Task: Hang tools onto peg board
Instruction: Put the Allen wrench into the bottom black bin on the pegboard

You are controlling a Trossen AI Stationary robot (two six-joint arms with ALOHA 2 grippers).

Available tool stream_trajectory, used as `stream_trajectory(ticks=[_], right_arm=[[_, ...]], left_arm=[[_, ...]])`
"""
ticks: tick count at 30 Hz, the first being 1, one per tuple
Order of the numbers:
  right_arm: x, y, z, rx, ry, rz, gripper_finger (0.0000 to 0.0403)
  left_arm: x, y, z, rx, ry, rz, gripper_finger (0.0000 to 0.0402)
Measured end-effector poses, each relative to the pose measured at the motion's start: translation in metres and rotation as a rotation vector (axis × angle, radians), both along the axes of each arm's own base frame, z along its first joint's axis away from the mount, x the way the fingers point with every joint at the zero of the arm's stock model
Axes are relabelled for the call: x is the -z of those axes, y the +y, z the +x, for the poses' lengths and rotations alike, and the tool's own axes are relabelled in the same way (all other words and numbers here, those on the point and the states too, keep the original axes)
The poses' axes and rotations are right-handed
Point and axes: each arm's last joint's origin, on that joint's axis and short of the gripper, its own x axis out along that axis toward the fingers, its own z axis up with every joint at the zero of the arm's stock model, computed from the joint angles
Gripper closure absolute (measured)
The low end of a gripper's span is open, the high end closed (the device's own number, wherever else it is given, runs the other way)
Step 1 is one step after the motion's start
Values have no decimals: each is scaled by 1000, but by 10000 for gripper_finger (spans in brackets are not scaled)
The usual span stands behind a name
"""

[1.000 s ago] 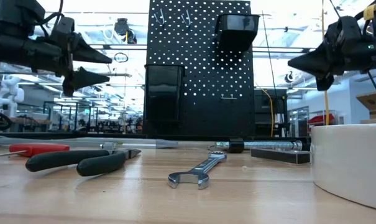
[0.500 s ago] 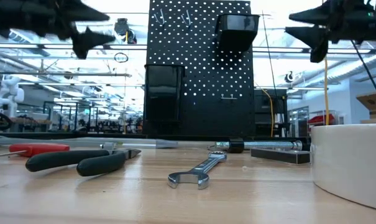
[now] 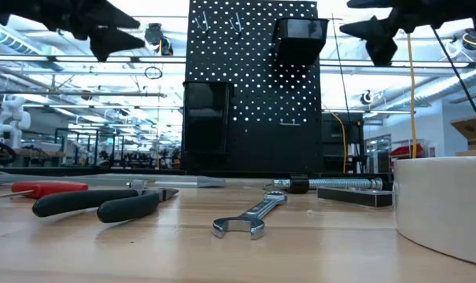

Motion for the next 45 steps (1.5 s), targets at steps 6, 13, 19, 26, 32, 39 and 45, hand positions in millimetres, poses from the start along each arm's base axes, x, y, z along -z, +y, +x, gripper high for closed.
stream_trajectory(ticks=[6,13,19,26,32,39,45], right_arm=[[12,13,20,-59,124,43,227],[34,26,37,-92,255,96,227],[46,31,56,-109,251,47,227],[53,33,68,-133,237,5,227],[58,35,70,-164,257,-14,227],[60,36,71,-164,263,-1,227],[59,36,71,-164,257,-2,227]], left_arm=[[11,-5,12,29,83,-51,218],[24,-19,22,152,187,-145,243],[30,-32,36,216,206,-146,244],[34,-47,54,269,244,-192,244],[24,-66,63,278,344,-192,244],[33,-87,74,272,460,-130,244],[61,-105,82,400,621,-109,244]])
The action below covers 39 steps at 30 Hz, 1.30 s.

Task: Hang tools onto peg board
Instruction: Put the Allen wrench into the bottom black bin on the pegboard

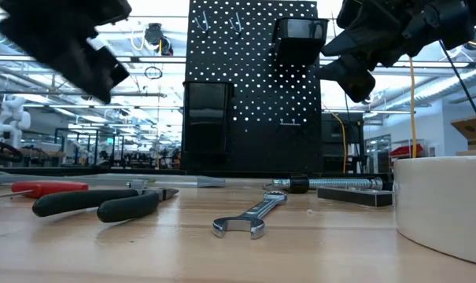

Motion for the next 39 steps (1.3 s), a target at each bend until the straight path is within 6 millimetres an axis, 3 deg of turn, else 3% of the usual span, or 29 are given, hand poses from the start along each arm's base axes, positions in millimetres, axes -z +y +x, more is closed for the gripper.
stream_trajectory(ticks=[8,29,39], right_arm=[[0,0,0,3,-5,-3,227],[0,0,0,-6,-9,-28,227],[0,0,0,-8,-9,-32,227]], left_arm=[[14,-14,-2,70,61,54,244],[29,-9,-17,118,223,253,244],[52,-18,-13,192,289,325,244]])
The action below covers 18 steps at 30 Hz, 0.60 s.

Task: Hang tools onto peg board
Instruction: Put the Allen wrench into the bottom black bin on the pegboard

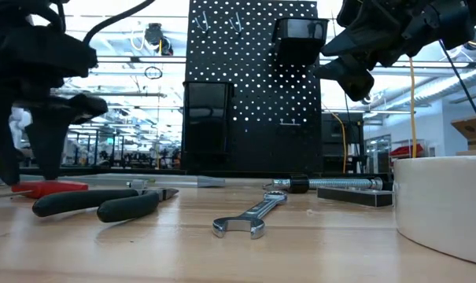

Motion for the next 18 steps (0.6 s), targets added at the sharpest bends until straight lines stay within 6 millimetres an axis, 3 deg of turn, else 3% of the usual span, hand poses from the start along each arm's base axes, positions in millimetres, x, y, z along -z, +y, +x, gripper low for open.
stream_trajectory(ticks=[18], right_arm=[[0,0,0,-1,-1,-4,227]], left_arm=[[16,-4,8,93,-7,74,244]])
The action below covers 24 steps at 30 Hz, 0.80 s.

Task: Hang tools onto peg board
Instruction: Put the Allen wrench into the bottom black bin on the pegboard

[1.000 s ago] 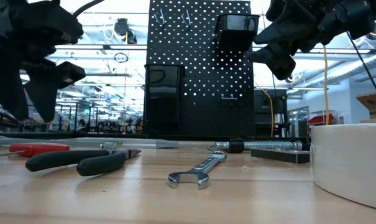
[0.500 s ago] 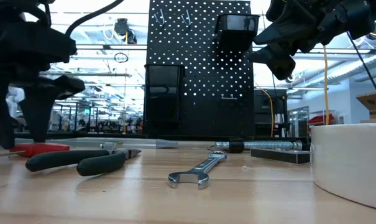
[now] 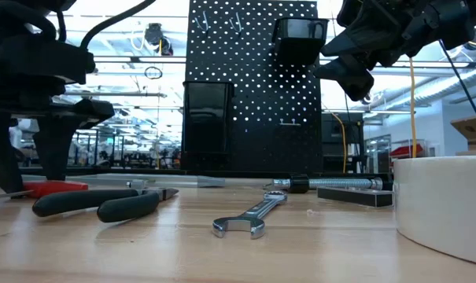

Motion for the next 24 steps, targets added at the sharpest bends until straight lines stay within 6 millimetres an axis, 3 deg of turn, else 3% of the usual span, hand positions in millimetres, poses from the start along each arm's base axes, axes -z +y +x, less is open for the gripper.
stream_trajectory(ticks=[7,16,24], right_arm=[[0,0,0,0,0,0,227],[0,0,0,0,0,0,227],[0,0,0,0,0,0,227]], left_arm=[[0,0,0,-2,0,1,249],[0,0,0,-9,1,-1,317],[-14,-1,6,-32,-41,47,312]])
